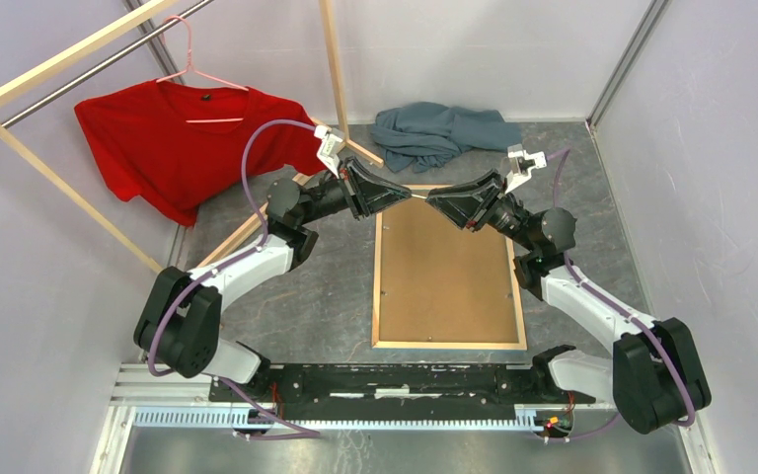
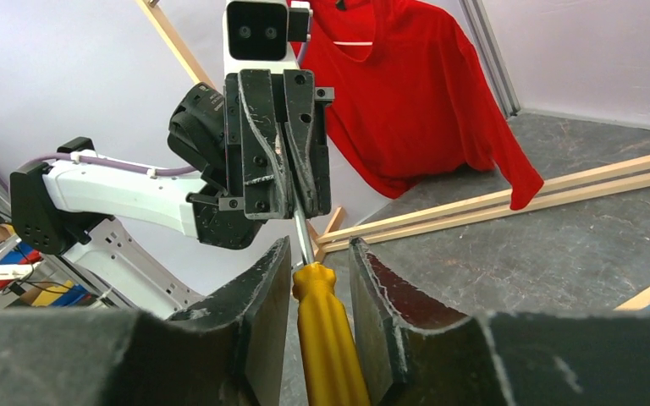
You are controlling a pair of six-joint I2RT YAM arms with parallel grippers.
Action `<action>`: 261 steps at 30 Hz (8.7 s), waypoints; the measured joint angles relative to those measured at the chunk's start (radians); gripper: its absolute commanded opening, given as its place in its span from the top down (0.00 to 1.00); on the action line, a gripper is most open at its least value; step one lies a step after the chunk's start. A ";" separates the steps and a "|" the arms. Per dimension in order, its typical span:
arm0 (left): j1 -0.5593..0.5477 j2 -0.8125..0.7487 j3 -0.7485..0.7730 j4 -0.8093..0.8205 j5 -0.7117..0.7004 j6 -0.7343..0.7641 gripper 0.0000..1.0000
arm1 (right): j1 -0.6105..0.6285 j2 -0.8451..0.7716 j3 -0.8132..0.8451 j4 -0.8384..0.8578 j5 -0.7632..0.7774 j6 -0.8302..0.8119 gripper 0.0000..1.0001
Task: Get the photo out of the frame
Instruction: Adjust the screwdriver, then release the photo frame item from the photo frame.
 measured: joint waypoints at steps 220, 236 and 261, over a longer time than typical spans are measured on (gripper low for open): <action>0.063 0.591 0.398 -0.981 -0.620 0.561 0.69 | -0.298 -0.037 0.125 -1.233 0.415 -1.379 1.00; 0.072 0.591 0.377 -0.941 -0.599 0.514 0.73 | -0.182 0.039 0.139 -1.292 0.628 -1.395 1.00; 0.073 0.592 0.376 -0.938 -0.576 0.507 0.73 | -0.151 0.068 0.122 -1.197 0.737 -1.398 1.00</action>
